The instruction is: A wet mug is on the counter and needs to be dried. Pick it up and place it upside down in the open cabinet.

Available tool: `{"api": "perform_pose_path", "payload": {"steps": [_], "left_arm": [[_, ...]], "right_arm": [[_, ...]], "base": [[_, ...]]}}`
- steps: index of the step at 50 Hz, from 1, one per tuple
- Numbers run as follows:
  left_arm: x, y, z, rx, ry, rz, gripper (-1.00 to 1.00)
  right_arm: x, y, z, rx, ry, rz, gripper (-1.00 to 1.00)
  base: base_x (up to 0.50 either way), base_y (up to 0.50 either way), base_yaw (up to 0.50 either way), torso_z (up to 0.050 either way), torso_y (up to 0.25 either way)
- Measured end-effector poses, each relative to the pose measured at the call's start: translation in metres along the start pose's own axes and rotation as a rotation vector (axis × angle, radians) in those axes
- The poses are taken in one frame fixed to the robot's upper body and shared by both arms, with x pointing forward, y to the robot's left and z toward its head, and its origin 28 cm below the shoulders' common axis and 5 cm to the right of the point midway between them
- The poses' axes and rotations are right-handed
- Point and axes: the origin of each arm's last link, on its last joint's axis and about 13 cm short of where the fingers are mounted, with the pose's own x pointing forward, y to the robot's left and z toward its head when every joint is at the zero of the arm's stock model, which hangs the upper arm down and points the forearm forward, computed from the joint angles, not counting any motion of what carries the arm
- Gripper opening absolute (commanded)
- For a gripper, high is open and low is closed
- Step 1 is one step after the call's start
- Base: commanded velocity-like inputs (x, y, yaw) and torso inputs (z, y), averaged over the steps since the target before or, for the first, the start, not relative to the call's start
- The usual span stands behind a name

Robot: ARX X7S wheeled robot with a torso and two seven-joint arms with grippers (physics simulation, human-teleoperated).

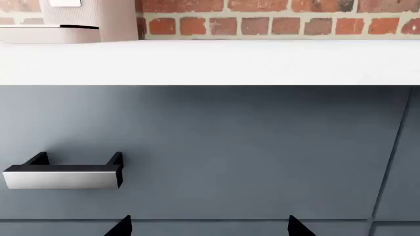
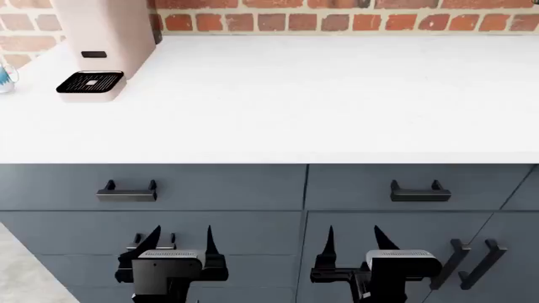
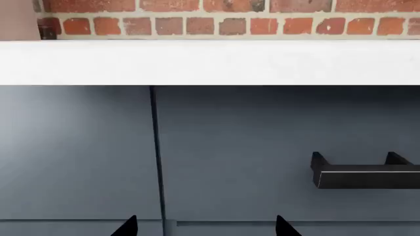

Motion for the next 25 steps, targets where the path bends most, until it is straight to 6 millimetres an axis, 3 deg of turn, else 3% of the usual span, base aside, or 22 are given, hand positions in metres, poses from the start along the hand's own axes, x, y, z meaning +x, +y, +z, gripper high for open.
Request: {"api": "perform_pose_path", "payload": {"steps": [8,25], "left_arm": [[0.0004,-0.0005,0.0007,0.001,0.002,0.0,1.0],[-0.0027,-0.0049,0.0054,0.021,-0.023,-0.038,1.0]], "right_arm": [[0.0008,0.0011,-0.0011,-0.014,-0.003,0.011,1.0],[0.0025,0.0023,-0.0041,-0.041,-0.01,0.034,1.0]], "base": [[0.0,0.0,0.0,0.0,0.0],[0.0,0.0,0.0,0.05,0.033]]}}
